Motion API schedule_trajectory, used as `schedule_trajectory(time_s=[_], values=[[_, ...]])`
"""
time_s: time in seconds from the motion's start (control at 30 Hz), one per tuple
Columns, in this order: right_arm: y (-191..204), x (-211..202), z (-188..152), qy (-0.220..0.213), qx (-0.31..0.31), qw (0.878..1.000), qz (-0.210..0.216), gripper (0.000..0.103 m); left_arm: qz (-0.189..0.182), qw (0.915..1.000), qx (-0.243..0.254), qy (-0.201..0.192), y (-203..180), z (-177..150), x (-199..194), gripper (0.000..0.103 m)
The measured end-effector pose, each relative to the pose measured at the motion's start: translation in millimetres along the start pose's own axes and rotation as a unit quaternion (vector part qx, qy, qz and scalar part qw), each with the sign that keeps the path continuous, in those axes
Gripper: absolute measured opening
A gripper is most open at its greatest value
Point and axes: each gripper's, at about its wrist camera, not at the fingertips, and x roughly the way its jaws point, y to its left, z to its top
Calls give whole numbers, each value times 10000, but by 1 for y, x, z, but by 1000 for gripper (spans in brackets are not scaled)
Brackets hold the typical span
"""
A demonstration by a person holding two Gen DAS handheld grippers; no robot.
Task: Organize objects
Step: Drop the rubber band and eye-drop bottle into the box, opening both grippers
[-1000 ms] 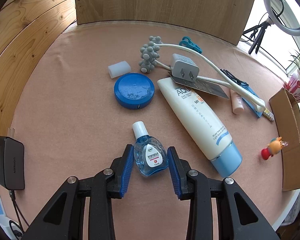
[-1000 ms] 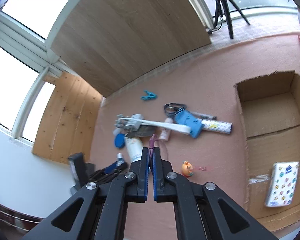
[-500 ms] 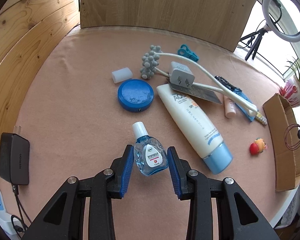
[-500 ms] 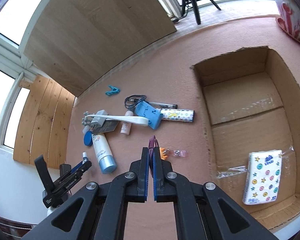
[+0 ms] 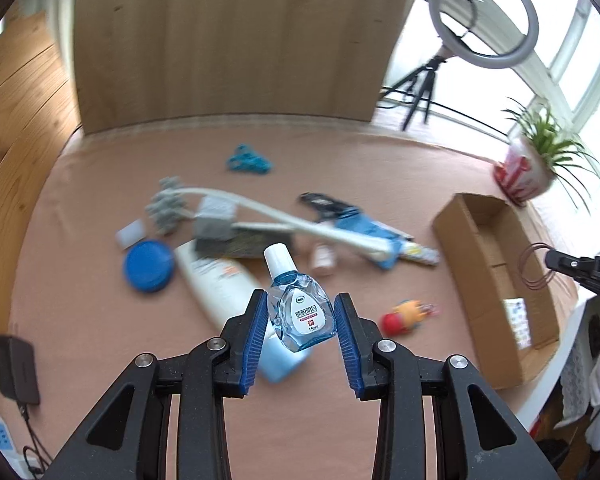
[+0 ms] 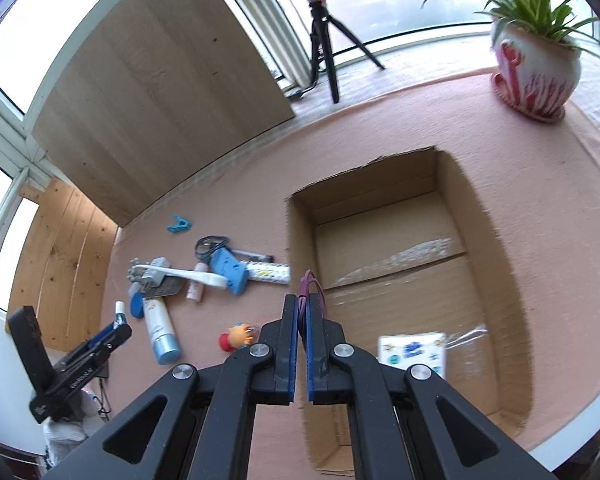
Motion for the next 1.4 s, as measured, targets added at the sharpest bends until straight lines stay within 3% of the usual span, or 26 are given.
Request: schedule_trajectory(time_s=[0.37,0.57,0.83,1.13,1.17,1.27,1.4], values=[[-52,-16,-5,-53,115,9992,-381,3,-773,9930,892,-20,-143,31,32,37],[-71,-14,-8,15,183,9990,-412,3,-957,9881,1204,91,-200,30,53,37],[-84,-9,-14,100,229,9990,-376,3,-982,9847,1404,307,-236,25,83,37],[-89,-4,-18,200,198,9988,-390,5,-971,9833,1472,448,-245,22,93,37],[-89,-4,-18,201,198,9988,-401,8,-971,9832,1479,445,-245,22,92,39],[-91,-7,-17,106,233,9987,-448,48,-910,9847,1431,398,-242,23,88,47],[-87,-11,-18,12,106,9987,-502,50,-863,9866,1341,346,-233,24,79,47]])
